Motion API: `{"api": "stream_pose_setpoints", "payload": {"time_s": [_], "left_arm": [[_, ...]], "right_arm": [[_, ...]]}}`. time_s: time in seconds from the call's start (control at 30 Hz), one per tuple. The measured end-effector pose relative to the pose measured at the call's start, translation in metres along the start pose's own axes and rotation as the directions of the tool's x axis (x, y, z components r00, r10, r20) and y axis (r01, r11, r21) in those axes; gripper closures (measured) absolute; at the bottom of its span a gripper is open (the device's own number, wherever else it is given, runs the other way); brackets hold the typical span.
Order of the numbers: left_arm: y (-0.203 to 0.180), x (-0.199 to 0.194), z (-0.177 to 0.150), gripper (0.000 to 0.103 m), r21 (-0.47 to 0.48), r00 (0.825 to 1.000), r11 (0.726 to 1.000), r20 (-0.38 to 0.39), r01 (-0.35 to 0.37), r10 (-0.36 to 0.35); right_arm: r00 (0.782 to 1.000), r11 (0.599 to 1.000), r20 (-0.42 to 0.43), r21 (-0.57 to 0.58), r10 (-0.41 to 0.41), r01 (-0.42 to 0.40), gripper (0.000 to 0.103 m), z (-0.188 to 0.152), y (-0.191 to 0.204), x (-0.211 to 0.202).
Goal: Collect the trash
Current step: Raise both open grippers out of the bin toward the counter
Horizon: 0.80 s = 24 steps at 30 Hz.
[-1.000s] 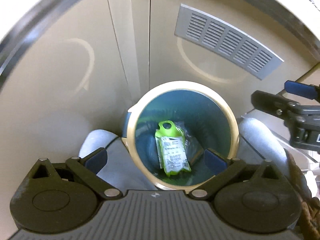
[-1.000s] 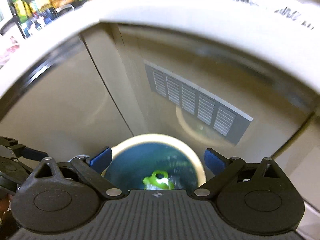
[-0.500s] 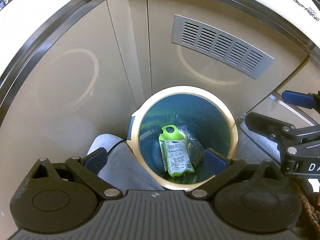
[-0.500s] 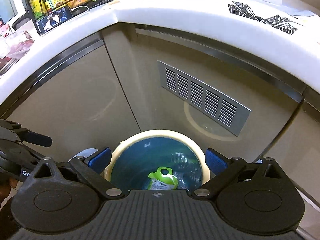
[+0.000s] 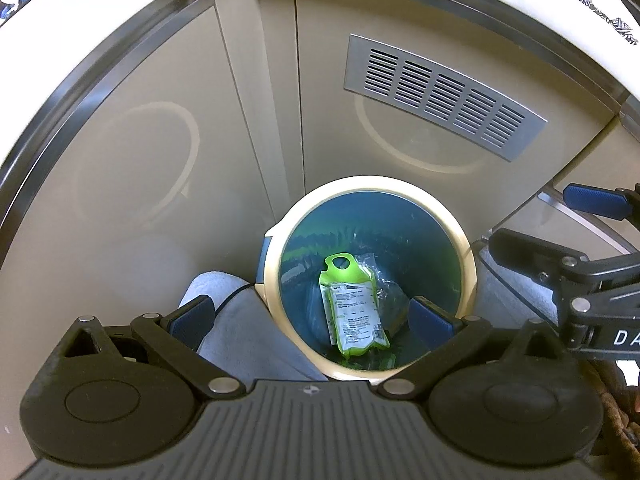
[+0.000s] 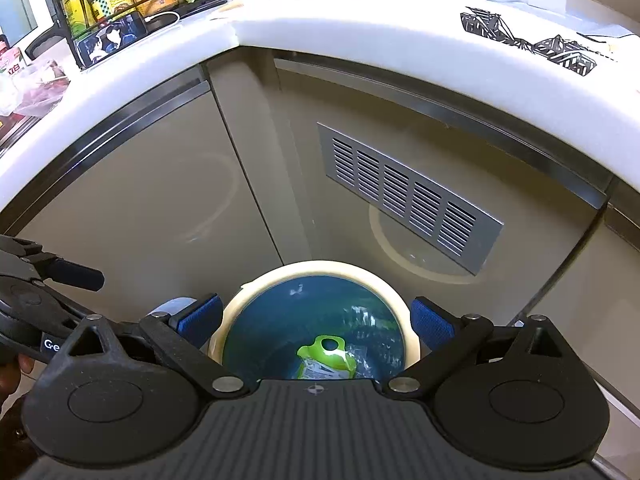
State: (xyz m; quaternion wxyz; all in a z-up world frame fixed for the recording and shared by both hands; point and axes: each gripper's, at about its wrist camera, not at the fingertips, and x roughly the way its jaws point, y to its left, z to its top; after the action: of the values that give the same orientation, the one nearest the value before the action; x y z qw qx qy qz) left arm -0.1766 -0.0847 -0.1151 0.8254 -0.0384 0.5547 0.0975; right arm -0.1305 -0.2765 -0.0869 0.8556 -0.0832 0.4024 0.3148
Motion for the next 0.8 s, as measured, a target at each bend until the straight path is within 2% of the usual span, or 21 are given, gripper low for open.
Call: {"api": "stream_pose_setpoints", "payload": {"time_s": [0.53,0.8], "left_arm": [[0.001,-0.005,0.004,0.000,0.010,1.000,1.000,0.023,-0.009,0.009],[0.006,-0.017,0.012,0.000,-0.024,0.999,1.000,0.050,0.003,-0.002]], "right_arm": [[1.000,1.000,0.030,0.014,0.002,-0.002,0.003,0.000,-0.003,-0.010],[0.998,1.000,0.055,0.021,0.004,-0.005,0.003,0.002,-0.003,-0.020]]}}
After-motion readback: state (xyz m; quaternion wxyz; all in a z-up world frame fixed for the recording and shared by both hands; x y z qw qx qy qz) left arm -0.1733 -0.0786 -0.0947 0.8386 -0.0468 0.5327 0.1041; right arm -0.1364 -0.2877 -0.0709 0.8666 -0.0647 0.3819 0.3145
